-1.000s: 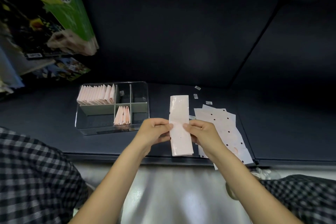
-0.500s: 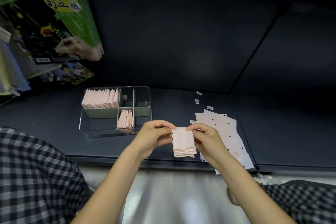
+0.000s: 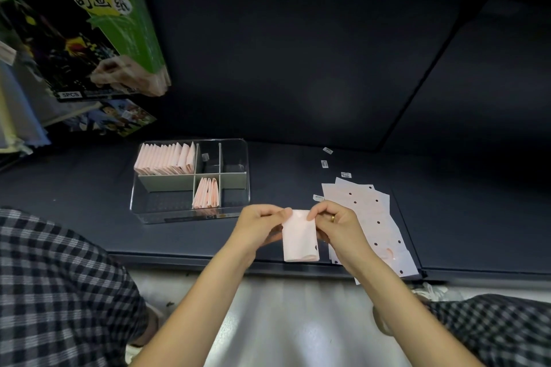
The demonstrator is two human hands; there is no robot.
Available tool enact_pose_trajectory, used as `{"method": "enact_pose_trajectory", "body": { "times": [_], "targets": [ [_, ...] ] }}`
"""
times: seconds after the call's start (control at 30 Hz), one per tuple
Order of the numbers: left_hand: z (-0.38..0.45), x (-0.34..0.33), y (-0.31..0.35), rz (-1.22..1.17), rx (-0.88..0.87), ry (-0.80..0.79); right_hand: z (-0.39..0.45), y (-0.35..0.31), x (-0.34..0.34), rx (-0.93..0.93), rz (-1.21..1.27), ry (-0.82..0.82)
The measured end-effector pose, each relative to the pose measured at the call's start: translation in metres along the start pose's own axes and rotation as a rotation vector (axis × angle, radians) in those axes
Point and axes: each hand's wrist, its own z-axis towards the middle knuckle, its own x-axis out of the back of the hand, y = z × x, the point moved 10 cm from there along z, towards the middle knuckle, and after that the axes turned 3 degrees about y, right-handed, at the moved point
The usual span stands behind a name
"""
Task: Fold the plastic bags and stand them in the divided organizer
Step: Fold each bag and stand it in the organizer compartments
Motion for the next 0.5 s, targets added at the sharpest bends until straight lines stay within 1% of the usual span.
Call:
{"method": "enact_pose_trajectory", "body": {
  "times": [0.13, 0.17, 0.27, 0.33, 0.43, 0.5],
  "targets": [
    [0.001, 0.008, 0.018, 0.116, -0.199, 0.131, 0.001, 0.013, -0.002, -0.11, 0.091, 0.043],
    [0.0, 0.008, 0.022, 0.162, -0.241, 0.142, 0.001, 0.015, -0.003, -0.12, 0.085, 0.039],
    [-0.003, 0.004, 0.029, 0.243, -0.33, 0.131, 0.001, 0.015, -0.004, -0.078, -0.037, 0.035],
    [-0.002, 0.001, 0.023, 0.224, -0.297, 0.098, 0.002, 0.014, 0.001, -0.064, -0.057, 0.076],
    [0.0, -0.006, -0.002, 0.113, -0.086, -0.014, 0.004, 0.013, 0.01, -0.066, 0.001, 0.143],
    [-0.001, -0.007, -0.014, 0.085, 0.008, -0.065, 0.006, 0.015, 0.017, -0.078, 0.031, 0.181]
  ]
}}
